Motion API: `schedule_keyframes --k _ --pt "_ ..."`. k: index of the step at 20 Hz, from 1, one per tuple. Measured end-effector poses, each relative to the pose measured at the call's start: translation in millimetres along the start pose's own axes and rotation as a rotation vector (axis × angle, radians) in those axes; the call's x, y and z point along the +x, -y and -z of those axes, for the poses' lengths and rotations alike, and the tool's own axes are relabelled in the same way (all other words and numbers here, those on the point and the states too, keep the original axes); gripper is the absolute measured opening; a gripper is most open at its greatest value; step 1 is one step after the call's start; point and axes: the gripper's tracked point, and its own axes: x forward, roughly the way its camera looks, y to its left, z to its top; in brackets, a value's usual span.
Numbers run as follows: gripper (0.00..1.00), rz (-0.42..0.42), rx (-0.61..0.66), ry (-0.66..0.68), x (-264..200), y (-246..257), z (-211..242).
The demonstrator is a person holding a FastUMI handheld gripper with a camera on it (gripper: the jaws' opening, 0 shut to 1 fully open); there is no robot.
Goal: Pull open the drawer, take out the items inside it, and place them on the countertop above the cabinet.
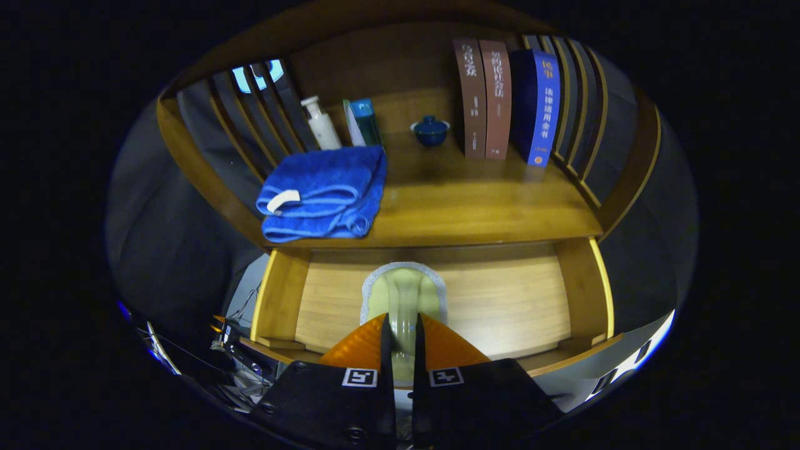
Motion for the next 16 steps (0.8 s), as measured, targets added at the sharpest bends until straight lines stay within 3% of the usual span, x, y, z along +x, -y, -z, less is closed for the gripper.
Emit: schedule_keyframes --k 4,10,16 --pt "0.15 0.02 0.012 0.017 7 7 -44" --pt "0.15 0.085 0.011 -0.014 59 30 -98" --pt "0.15 0.135 0.009 -0.082 113 46 -114"
